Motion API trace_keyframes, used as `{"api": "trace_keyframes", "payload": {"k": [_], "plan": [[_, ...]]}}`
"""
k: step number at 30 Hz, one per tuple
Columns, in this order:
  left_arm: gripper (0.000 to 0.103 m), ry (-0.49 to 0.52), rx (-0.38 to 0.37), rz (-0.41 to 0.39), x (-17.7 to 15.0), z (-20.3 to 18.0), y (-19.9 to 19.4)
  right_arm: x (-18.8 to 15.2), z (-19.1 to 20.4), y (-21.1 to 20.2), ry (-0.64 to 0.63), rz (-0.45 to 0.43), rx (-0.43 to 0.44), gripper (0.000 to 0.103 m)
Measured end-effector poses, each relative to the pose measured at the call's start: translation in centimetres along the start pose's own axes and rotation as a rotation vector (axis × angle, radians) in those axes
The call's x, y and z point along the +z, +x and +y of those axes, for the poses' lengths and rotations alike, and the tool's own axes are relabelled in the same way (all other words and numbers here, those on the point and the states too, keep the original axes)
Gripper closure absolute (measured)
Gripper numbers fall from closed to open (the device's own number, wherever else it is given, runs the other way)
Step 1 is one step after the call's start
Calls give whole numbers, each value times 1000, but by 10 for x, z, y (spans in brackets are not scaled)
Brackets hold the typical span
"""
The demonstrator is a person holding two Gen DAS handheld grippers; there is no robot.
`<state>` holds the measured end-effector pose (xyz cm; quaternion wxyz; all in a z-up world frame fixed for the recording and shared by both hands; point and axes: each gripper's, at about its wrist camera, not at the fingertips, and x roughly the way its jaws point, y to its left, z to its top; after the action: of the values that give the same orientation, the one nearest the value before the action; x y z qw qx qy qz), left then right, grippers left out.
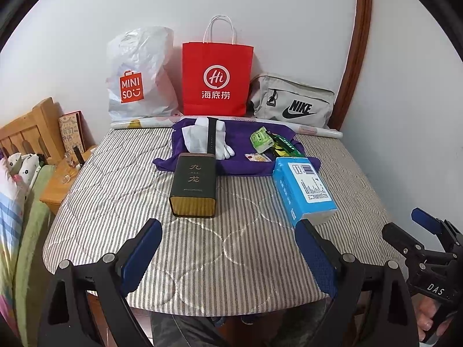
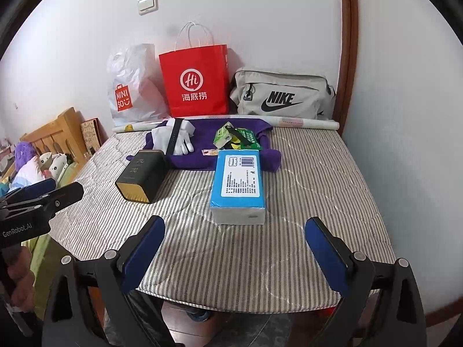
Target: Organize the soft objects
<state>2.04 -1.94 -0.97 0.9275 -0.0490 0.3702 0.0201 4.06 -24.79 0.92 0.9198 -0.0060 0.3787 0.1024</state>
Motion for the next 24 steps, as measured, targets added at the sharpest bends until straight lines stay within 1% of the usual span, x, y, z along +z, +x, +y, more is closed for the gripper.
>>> {"api": "trace_keyframes", "payload": {"k": [24], "plan": [[10,-1,9,-8,0,-1,-7,0,7,-11,-15,-17,12,6]]}}
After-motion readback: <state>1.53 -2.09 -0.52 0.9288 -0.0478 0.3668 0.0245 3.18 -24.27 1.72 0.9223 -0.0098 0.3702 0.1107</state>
